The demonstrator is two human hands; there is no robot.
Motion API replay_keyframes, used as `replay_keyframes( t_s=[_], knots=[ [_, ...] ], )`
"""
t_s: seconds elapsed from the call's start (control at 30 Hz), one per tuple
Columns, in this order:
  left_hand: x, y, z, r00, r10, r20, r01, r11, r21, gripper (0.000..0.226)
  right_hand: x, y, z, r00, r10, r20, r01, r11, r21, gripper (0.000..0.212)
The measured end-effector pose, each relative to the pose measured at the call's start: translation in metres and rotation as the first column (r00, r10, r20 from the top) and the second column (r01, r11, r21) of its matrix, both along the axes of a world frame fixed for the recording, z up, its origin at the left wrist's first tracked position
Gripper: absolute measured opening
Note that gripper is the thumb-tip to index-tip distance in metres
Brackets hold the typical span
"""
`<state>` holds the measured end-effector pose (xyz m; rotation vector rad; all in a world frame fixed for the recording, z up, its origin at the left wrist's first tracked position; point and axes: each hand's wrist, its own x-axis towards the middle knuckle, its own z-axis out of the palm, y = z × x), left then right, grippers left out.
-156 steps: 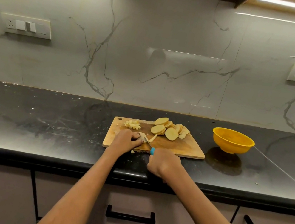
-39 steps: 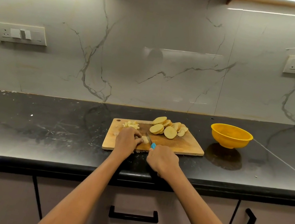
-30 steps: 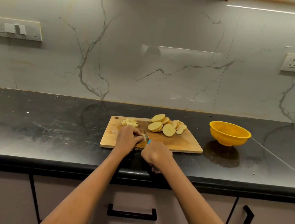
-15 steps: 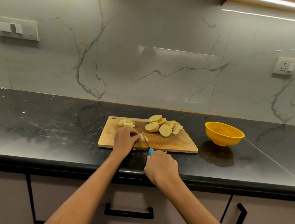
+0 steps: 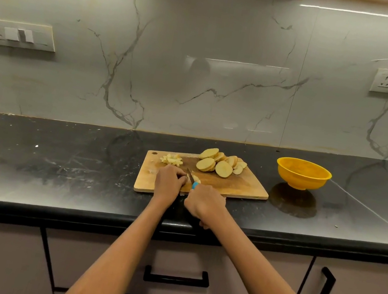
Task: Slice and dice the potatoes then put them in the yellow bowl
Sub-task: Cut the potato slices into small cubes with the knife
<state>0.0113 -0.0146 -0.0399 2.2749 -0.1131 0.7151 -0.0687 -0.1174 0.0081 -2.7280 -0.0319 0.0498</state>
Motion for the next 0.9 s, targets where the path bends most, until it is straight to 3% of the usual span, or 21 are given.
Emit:
replay_keyframes(
  t_s=[0.17,0.43,0.7,0.9],
  knots=[
    [0.001,-0.001,0.002,1.000,0.017,-0.021,-0.016,1.000,0.025,0.011,0.001,0.005,0.011,0.996,0.062,-0.062,-0.065,0.997,-0.045,0.029],
    [-0.003,-0.005,0.000,0.999,0.046,0.001,-0.046,0.999,0.011,0.012,-0.027,-0.010,-0.011,0.997,0.080,0.016,-0.073,0.963,-0.258,0.031],
    [-0.013,0.000,0.001,0.998,0.053,0.020,-0.050,0.991,-0.121,0.018,-0.024,-0.019,-0.008,0.996,-0.046,0.073,0.041,0.997,0.072,0.038],
    [-0.014,0.008,0.000,0.999,0.039,-0.016,-0.040,0.997,-0.060,0.018,-0.009,-0.004,-0.001,0.999,-0.020,0.039,0.017,0.996,0.087,0.035]
  ],
)
